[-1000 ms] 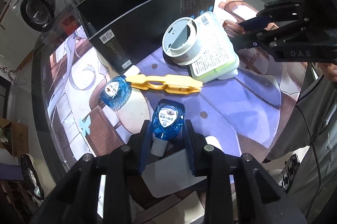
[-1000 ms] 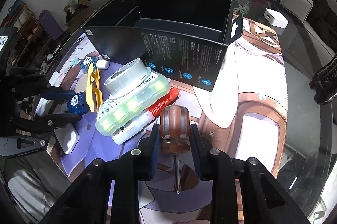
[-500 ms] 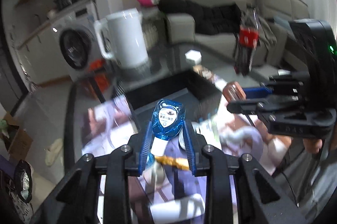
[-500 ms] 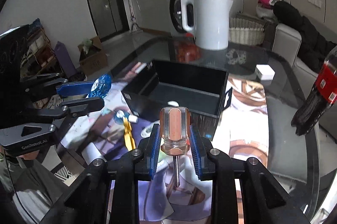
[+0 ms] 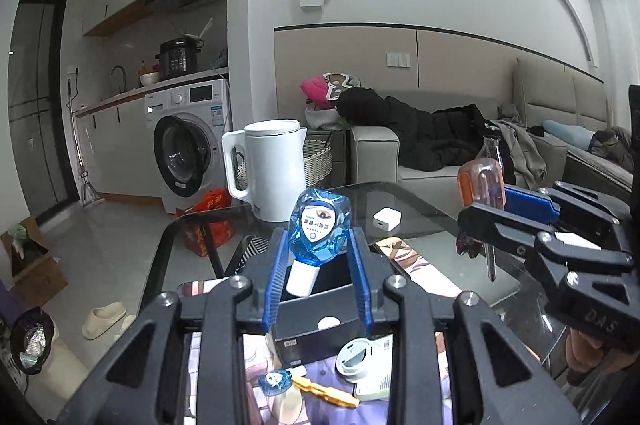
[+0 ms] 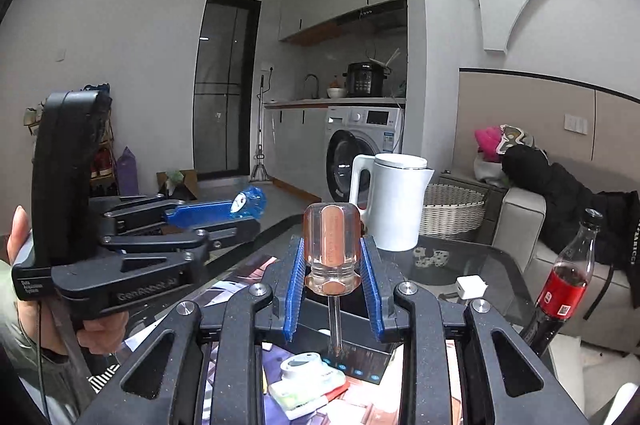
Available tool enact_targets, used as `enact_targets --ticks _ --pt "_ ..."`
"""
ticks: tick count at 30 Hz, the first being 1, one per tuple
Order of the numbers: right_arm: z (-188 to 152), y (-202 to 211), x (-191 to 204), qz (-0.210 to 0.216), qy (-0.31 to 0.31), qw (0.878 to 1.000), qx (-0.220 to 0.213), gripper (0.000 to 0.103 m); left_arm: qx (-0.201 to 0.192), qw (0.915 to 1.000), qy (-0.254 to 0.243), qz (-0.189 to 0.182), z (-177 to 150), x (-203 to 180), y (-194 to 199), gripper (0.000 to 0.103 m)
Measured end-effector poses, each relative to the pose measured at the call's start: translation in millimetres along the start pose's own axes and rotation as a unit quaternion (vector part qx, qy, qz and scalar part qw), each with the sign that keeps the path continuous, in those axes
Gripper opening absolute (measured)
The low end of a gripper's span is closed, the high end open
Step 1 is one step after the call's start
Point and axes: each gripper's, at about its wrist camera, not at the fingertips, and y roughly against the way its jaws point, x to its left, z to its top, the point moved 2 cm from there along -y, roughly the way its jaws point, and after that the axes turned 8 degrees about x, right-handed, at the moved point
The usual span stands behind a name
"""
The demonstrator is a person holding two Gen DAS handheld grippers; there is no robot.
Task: Organize rigid objects
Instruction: 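Lift both held items into the black box and open both tools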
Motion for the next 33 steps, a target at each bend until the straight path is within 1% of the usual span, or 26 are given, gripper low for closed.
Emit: enact_targets --ticks 4,8,11,15,19,21,26,28,33 --pt "10 -10 -5 0.0 -0.014 1.0 0.0 0.027 0.0 0.9998 0.019 -0.002 8 4 -11 0.029" --pt "23 -34 -17 -0.003 -0.045 0.999 0.02 0.027 0.009 0.9994 0.033 0.002 16 9 -33 0.029" --pt "32 -55 -27 -0.003 -0.071 0.997 0.036 0.027 0.035 0.9983 0.048 -0.003 19 14 -59 0.029" --pt "35 -100 -43 0.003 -0.103 0.992 0.078 0.027 0.083 0.9944 0.066 -0.005 14 19 -95 0.029" --pt "25 -145 -60 0.017 -0.137 0.981 0.139 0.027 0.138 0.9881 0.067 -0.01 3 17 -128 0.029" --pt "15 -160 -67 0.018 -0.154 0.975 0.161 0.027 0.155 0.9861 0.06 -0.006 -2 14 -138 0.029" --pt "0 -183 -75 0.013 -0.17 0.963 0.209 0.027 0.204 0.9768 0.066 -0.008 -15 9 -158 0.029" --pt "-7 -192 -78 0.015 -0.183 0.957 0.225 0.027 0.231 0.9711 0.058 -0.007 -20 3 -164 0.029" --pt "-33 -204 -74 0.022 -0.191 0.939 0.285 0.027 0.279 0.9594 0.037 -0.006 -33 -6 -176 0.029"
